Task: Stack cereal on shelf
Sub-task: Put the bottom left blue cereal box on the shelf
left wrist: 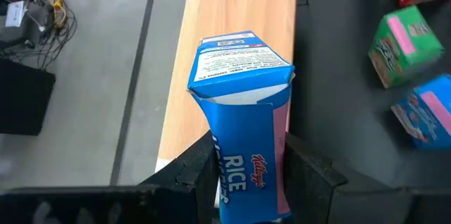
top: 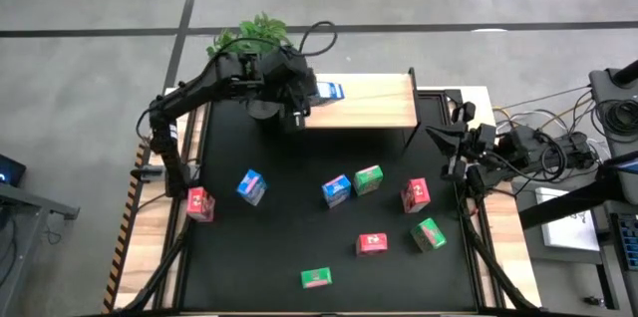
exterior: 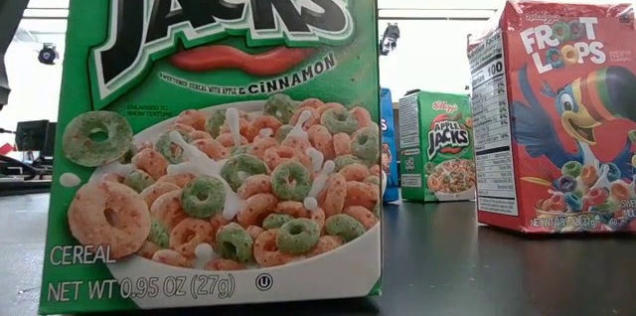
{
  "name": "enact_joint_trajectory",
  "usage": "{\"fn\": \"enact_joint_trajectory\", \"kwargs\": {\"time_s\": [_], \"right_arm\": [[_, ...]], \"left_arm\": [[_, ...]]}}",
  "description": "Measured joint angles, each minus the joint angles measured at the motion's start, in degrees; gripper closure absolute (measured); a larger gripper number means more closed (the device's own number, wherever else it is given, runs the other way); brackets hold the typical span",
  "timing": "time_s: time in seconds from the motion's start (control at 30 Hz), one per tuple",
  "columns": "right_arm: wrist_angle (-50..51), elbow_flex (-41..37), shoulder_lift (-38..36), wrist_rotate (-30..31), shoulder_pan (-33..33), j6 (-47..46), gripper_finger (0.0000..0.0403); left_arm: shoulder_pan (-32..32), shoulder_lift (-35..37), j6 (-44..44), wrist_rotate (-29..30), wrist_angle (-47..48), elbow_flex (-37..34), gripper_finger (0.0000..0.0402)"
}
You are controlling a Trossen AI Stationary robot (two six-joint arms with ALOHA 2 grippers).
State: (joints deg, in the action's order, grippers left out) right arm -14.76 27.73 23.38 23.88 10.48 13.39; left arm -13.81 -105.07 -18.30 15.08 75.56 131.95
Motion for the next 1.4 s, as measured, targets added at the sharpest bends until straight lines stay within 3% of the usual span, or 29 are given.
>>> {"fn": "enact_joint_trajectory", "kwargs": {"time_s": [0.27, 0.57, 0.7, 0.93, 1.4], "right_arm": [[0.0, 0.0, 0.0, 0.0, 0.0, -2.0, 0.0390], [0.0, 0.0, 0.0, 0.0, 0.0, -2.5, 0.0390], [0.0, 0.0, -0.1, 0.0, 0.0, -2.4, 0.0390], [1.3, 0.0, -0.1, 0.0, 0.0, -3.1, 0.0390], [1.3, -0.1, 0.0, 0.0, 0.0, -3.0, 0.0390]], "left_arm": [[-5.4, -5.2, 1.5, -6.9, 1.7, 0.1, 0.0285], [-8.9, -5.9, 6.1, -8.1, 1.1, -2.0, 0.0280], [-9.6, -5.9, 6.8, -11.4, 0.1, -2.3, 0.0262], [-9.8, -5.9, 6.8, -11.4, -0.7, -2.3, 0.0234], [-9.9, -7.3, 6.6, -11.2, -3.0, -2.5, 0.0233]]}}
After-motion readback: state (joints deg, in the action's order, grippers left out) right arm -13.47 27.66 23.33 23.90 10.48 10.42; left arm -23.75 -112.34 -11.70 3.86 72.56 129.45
